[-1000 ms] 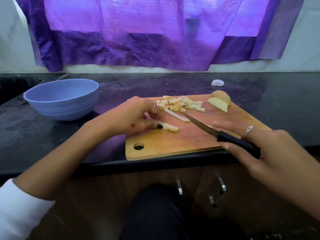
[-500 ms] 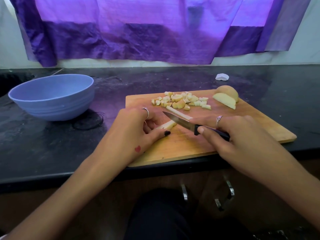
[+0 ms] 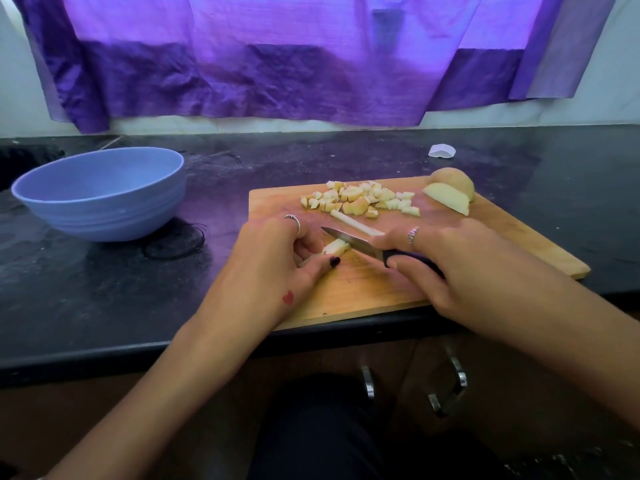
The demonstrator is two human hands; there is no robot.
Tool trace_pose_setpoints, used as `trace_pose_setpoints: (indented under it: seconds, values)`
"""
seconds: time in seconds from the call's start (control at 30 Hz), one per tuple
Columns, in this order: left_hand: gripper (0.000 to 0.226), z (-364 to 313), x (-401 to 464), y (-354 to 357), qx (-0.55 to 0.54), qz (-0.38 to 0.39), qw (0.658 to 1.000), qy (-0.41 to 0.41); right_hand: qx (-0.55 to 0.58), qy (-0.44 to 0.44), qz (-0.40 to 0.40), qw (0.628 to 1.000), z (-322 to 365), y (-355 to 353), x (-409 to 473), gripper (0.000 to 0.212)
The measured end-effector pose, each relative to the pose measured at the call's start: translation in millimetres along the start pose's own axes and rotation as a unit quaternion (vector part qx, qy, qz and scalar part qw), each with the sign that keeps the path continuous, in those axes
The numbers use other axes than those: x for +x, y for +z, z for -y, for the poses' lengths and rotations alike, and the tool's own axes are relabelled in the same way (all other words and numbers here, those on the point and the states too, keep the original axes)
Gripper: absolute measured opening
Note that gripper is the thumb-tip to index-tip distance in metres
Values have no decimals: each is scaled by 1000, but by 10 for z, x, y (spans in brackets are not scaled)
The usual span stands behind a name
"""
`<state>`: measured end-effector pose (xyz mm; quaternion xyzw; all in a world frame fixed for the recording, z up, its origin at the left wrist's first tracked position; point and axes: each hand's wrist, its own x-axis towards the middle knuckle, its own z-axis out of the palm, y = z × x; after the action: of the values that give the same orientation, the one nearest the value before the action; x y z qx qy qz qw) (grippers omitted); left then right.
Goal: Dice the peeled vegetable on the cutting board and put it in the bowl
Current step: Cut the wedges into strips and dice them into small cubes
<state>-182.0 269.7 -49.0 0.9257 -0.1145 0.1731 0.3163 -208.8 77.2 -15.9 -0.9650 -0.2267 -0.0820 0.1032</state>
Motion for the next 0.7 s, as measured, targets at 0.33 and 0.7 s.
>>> trace_pose_setpoints:
  seconds: [0.33,0.7]
  values:
    - [13,-2,-16,-3,-35,11,999,-3,27,34,-35,998,-7,97,-127,46]
    - [15,-12,22,-8,-2,12,999,-30,-41,-19,1,999,76,88,175,34]
